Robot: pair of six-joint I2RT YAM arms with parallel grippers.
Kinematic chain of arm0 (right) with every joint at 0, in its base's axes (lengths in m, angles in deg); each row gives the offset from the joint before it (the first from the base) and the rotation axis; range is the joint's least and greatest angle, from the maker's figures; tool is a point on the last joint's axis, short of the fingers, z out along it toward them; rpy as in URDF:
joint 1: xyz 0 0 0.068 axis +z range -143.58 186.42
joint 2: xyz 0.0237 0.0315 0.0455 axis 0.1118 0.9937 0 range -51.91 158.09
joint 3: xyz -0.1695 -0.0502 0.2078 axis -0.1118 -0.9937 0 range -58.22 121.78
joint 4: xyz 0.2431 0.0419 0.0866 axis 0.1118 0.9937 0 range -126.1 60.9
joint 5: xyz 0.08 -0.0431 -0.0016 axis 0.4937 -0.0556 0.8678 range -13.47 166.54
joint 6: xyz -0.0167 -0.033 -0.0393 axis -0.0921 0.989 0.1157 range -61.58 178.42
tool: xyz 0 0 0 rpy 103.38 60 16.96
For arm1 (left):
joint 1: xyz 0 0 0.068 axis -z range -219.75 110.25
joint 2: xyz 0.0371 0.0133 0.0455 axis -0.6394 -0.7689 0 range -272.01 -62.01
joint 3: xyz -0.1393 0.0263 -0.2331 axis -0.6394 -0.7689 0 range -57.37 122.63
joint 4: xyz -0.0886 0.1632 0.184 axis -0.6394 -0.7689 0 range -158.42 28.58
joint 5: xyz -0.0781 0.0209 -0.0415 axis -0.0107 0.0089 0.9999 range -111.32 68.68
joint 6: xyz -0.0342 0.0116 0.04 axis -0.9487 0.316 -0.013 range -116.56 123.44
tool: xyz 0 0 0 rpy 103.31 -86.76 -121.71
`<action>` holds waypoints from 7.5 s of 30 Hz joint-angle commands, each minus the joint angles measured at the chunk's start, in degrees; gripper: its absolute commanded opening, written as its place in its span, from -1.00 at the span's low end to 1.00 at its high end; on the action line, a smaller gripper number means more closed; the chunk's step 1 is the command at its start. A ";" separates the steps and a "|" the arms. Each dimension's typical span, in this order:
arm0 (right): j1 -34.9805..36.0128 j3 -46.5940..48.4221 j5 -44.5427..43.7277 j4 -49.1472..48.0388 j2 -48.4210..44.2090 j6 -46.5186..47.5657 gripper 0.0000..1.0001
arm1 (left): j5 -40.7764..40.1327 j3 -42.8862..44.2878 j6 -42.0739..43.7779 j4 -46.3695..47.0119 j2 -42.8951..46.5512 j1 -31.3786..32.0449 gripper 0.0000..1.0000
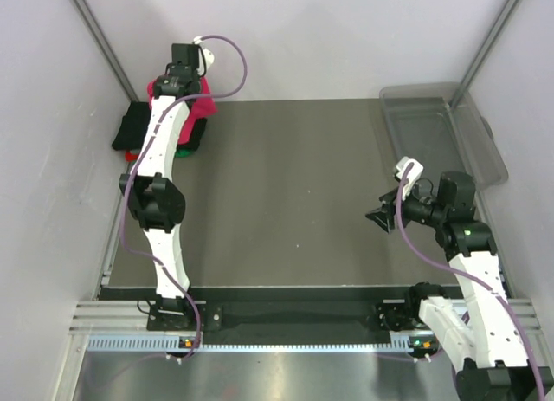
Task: Fold and stack the t-shirts
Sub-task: Fold the tshirt
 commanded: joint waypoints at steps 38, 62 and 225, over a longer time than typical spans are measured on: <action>-5.98 -2.39 2.97 -5.30 -0.49 -0.83 0.34 | 0.20 8.02 0.20 -4.09 -9.99 9.54 -1.00; -6.33 -3.18 3.32 -6.00 0.74 -0.39 0.37 | 17.24 5.03 -12.81 -13.23 -6.49 13.93 -1.00; 29.88 59.04 -11.98 -7.58 85.82 27.30 -0.34 | 62.07 -38.29 -31.36 -0.31 -3.86 -1.19 -1.00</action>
